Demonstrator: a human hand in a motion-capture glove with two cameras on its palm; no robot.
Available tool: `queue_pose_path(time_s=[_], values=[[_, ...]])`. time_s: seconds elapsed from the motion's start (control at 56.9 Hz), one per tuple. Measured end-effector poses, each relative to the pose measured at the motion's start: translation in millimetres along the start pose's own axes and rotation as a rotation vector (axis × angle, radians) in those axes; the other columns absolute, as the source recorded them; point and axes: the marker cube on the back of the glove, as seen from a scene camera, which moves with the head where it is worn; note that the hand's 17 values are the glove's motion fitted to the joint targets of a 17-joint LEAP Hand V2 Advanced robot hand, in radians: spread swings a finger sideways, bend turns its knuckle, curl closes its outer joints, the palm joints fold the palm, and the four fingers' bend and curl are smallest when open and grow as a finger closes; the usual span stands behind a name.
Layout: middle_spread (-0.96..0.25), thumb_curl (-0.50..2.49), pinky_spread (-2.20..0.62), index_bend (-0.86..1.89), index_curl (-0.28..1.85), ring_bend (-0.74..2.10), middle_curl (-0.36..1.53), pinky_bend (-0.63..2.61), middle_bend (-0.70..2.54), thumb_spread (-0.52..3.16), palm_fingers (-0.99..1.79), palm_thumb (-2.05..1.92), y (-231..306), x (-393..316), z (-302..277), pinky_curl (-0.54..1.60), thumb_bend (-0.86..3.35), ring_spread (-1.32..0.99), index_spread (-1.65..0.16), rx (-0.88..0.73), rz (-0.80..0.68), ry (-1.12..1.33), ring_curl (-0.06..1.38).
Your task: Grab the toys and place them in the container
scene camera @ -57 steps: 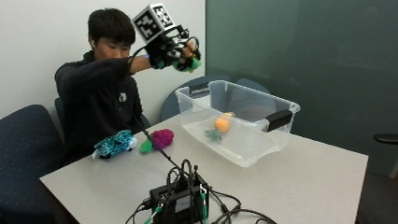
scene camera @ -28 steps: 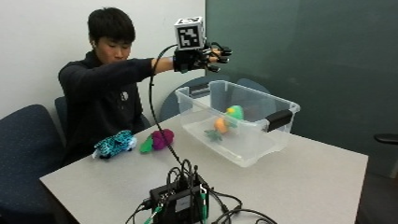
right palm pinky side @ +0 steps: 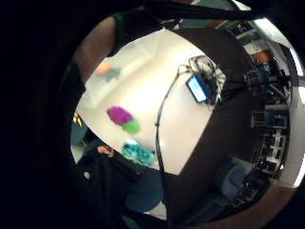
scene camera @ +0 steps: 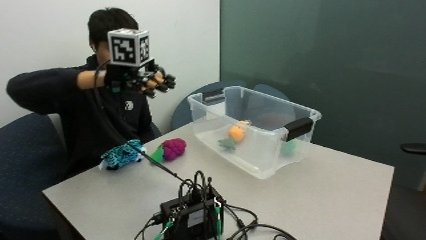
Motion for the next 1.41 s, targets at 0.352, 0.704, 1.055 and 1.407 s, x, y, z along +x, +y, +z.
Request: queue_pose_path(time_s=[0.352,0.704,1.055,1.407], values=[[0.00,0.34,0.04,0.11,0.23,0.21,0.27,0.80,0.15,1.15,-0.13,-0.03,92.2,12.5,172.0,0.33,-0.04,0.03,-0.17,-0.123,0.102,-0.034,0.25],[-0.02,0.30,-0.05,0.10,0.17,0.73,0.31,0.92,0.27,1.06,0.36,-0.04,97.2,3.4,244.6,0.34,-0.04,-0.05,-0.17,0.025,0.144,0.044,0.37],[-0.16,0.40,-0.35,0.30,0.23,1.25,0.59,0.94,0.96,1.25,1.35,0.33,80.6,4.4,227.3,0.41,0.13,-0.27,-0.15,0.350,0.150,-0.226,0.56],[-0.17,0.55,-0.40,0.58,0.40,1.47,0.70,1.11,1.21,1.12,1.23,0.53,-62.6,-52.0,-38.0,0.52,0.14,-0.27,-0.17,0.724,-0.055,-0.397,0.60]])
